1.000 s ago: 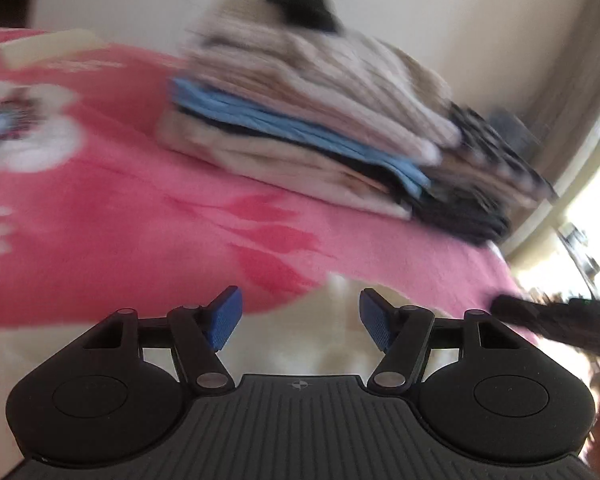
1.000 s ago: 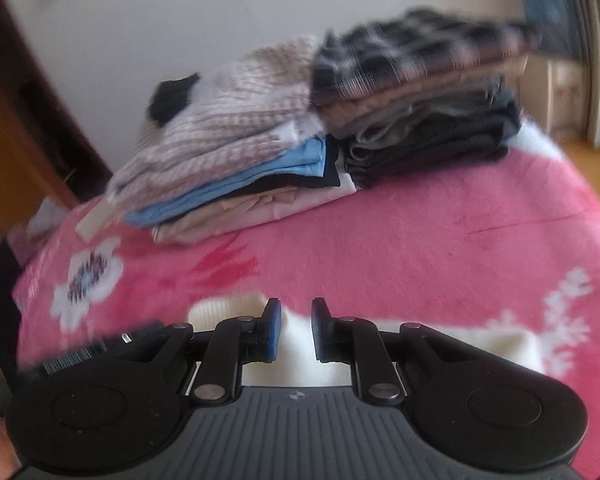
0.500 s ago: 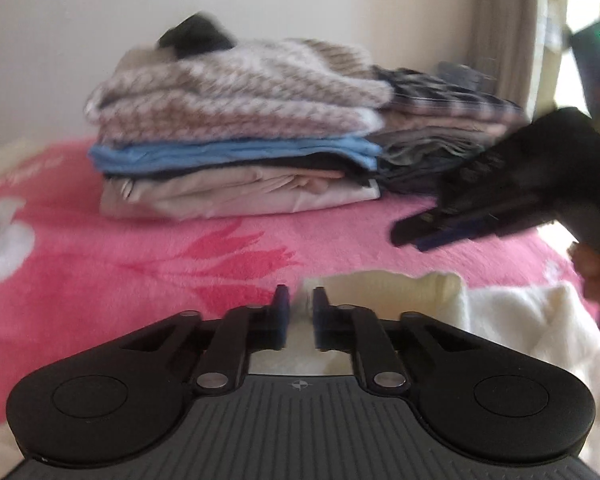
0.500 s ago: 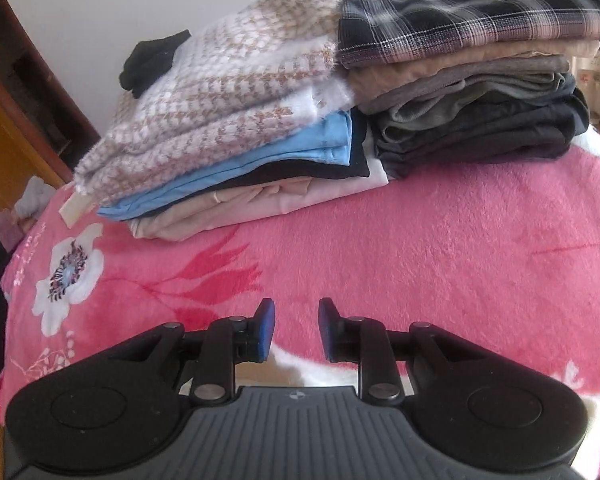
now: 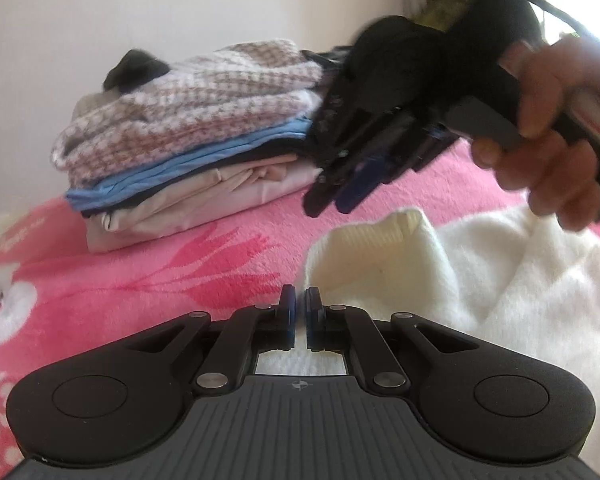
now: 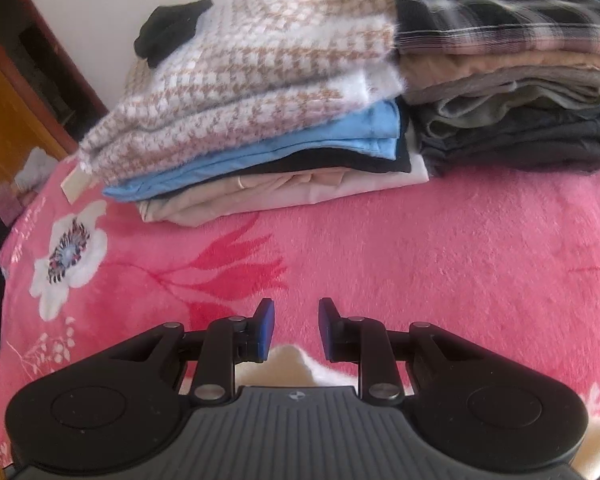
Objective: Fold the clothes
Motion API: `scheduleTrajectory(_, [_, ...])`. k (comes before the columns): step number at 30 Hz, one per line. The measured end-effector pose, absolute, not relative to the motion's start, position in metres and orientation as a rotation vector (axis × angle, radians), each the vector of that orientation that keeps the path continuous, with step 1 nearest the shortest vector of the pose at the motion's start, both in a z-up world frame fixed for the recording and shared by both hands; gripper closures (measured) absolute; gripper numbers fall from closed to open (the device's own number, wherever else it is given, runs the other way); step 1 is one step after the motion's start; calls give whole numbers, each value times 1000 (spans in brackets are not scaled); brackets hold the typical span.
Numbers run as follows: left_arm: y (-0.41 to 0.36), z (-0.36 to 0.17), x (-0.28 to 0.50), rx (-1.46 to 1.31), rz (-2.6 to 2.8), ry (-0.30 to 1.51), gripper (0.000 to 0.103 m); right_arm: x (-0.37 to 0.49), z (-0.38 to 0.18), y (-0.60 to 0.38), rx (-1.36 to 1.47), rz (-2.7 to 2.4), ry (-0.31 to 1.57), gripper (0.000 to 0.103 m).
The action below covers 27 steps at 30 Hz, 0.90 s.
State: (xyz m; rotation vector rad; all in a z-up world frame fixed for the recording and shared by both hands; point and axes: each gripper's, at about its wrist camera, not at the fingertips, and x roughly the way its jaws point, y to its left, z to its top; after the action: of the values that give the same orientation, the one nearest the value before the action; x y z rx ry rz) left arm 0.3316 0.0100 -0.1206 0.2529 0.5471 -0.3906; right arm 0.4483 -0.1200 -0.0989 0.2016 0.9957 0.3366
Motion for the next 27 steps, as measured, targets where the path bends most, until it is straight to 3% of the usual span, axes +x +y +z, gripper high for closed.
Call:
scheduleTrajectory(15, [18,-129,331,316,-334,607,101,393,-125,-115,84,468,1041,79])
scheduleTrajectory(22, [21,-128,328,305,-351,598,101,395,-90,-124,158,444,915,78])
scheduleTrajectory(27, [24,-128,324,306,-371,612,99,399,-97,-106,97,461,921,78])
